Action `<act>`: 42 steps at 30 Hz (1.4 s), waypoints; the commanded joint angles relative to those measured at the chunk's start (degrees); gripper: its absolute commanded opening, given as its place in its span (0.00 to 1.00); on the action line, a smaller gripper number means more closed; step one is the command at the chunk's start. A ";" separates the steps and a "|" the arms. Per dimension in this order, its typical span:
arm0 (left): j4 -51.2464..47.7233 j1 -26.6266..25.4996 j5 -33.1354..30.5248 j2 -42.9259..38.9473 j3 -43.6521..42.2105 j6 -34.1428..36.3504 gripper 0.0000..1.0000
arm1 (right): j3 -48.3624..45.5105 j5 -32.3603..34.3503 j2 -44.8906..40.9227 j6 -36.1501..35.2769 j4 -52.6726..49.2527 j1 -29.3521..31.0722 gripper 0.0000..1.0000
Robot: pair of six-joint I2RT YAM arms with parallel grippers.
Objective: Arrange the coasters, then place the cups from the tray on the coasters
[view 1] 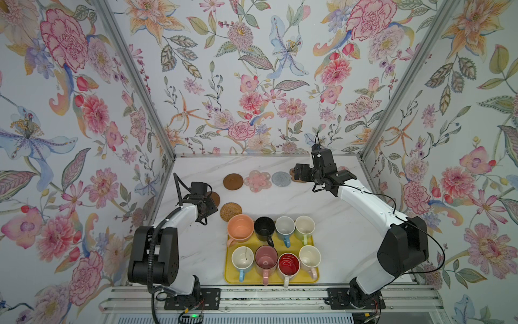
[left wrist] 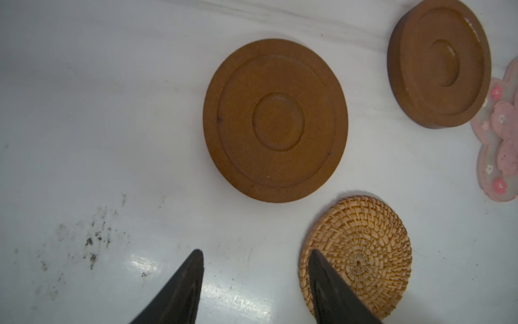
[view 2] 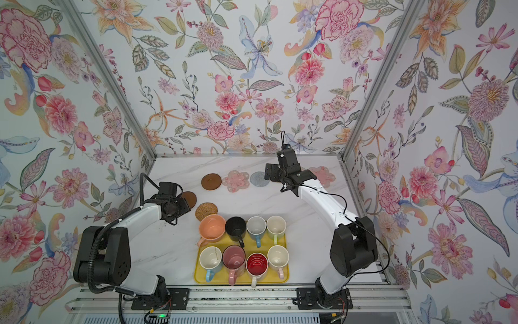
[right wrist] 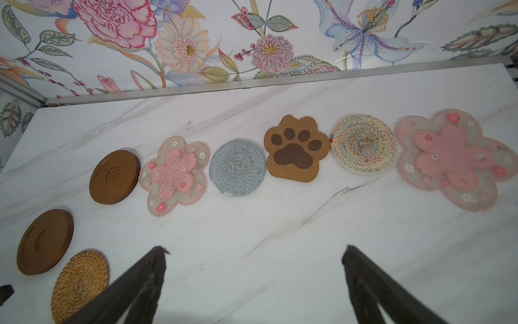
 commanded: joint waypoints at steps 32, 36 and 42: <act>2.84 1.66 0.02 19.17 11.76 5.37 0.50 | -4.11 2.74 -5.51 0.83 0.60 0.37 0.99; 4.69 1.69 2.14 17.39 12.03 5.07 0.50 | -4.21 2.89 -5.37 0.93 0.35 0.27 0.99; 3.11 3.08 -1.14 9.37 10.01 4.45 0.60 | -3.75 2.49 -4.89 1.01 0.31 0.32 0.99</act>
